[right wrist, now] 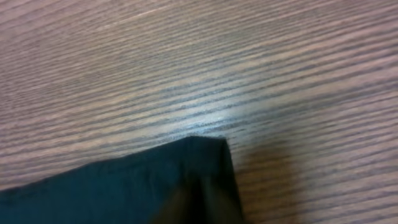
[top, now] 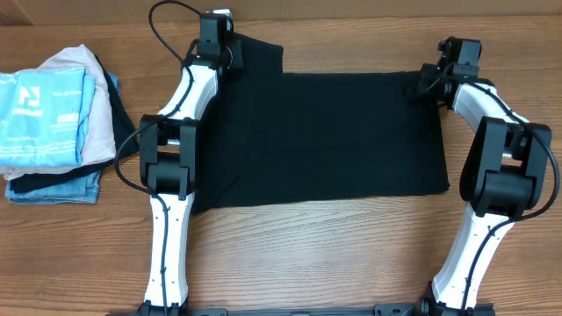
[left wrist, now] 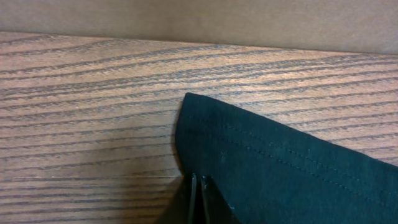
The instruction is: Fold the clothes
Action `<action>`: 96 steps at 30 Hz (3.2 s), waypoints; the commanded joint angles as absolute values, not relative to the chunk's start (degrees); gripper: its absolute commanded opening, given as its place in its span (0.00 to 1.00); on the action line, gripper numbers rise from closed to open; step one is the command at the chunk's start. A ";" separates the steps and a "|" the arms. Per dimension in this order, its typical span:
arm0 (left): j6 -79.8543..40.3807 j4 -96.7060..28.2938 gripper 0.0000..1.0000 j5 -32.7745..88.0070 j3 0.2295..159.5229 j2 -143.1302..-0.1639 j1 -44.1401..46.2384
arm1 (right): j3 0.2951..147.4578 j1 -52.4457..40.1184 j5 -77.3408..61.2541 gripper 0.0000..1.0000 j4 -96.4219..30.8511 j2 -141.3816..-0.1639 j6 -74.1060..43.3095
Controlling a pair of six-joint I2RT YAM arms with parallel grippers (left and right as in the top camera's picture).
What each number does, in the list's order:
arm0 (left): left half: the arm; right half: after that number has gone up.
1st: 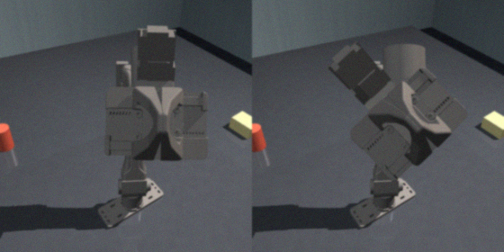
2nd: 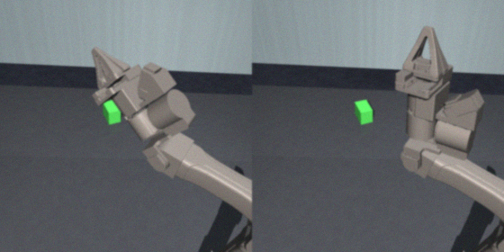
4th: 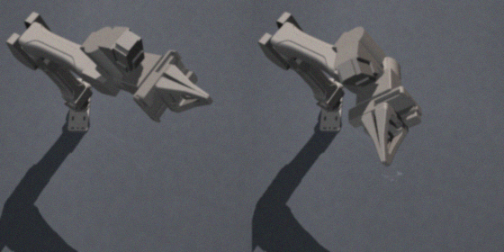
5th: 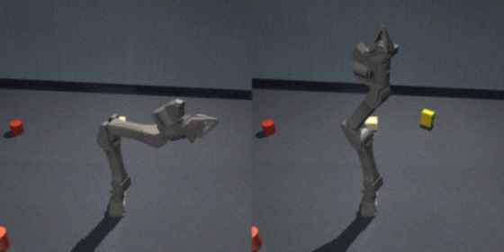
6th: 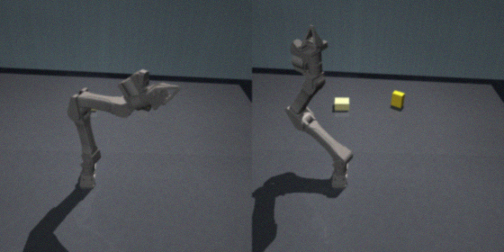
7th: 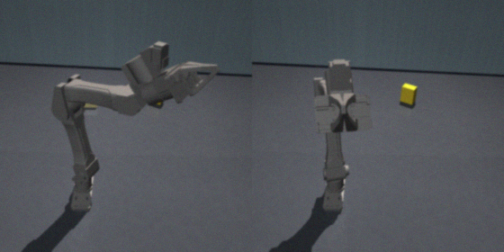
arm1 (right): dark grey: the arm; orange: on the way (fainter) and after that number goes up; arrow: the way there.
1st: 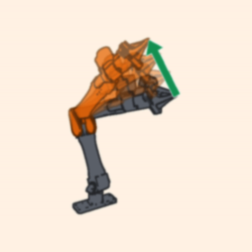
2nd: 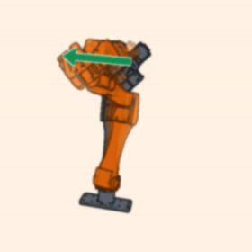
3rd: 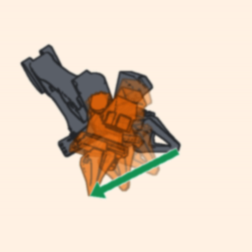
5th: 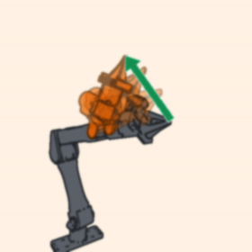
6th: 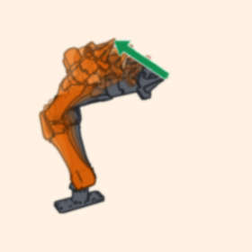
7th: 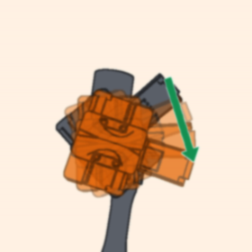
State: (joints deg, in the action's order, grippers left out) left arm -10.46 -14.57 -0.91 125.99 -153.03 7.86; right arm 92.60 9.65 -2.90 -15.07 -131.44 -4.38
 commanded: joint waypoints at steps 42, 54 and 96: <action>-5.82 -33.19 0.04 1.08 149.77 -161.12 7.90 | 95.83 9.37 -7.42 0.04 -11.00 -136.11 -4.45; -5.74 -64.20 0.04 2.61 169.51 -161.12 7.92 | 98.80 10.37 -9.30 0.04 -26.94 -126.04 -2.90; -13.54 -96.84 0.04 4.73 128.29 -126.93 10.52 | 98.83 18.83 -14.22 0.04 -72.84 -110.34 1.74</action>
